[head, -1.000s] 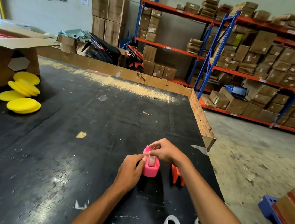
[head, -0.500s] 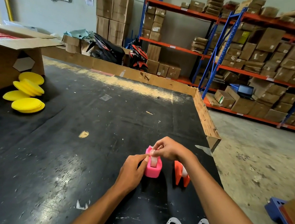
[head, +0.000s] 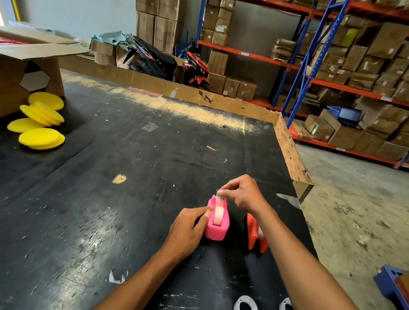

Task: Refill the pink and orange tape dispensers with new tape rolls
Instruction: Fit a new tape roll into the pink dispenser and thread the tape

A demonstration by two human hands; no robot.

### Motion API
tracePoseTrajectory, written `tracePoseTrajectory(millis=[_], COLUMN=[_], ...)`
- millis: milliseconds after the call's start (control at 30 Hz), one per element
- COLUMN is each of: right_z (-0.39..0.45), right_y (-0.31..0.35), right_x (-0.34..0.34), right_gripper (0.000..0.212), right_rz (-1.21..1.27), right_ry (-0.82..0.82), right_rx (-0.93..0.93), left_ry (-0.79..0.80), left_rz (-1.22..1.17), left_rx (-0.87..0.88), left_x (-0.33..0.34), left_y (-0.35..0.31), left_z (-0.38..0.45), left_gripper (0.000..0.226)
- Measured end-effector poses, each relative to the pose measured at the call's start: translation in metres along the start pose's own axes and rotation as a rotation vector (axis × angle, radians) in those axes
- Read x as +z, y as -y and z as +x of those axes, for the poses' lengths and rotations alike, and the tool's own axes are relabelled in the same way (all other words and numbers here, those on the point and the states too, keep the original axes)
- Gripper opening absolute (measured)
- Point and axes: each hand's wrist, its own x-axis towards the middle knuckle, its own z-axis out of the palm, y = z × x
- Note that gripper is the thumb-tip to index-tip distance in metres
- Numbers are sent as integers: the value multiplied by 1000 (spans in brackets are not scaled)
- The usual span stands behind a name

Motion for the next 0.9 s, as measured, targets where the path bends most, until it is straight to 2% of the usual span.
tracePoseTrajectory(millis=[400,500,567,633,733,900], right_z=[21,24,23,18,11,2], right_y=[-5,-8,-7,-4,-3,0], right_x=[0,1,-1,-6,-11,-10], right_gripper=[14,6,14,22,23,22], right_rz=[-16,-34,-34,-35,-48,-75], right_ry=[174,103,74,158,263,205], right_rx=[212,157,115,114,127,102], left_ry=[4,8,9,6,11,13], left_rz=[-2,-7,-7,-4,5,3], left_rx=[-34,-33,-32,-41,-45,-50], left_x=[0,0,0,-1,-2,-4], left_y=[1,-1,-1,0,-2,-6], left_z=[0,0,1,0,0,-2], left_gripper=[28,27,25,25,23,25])
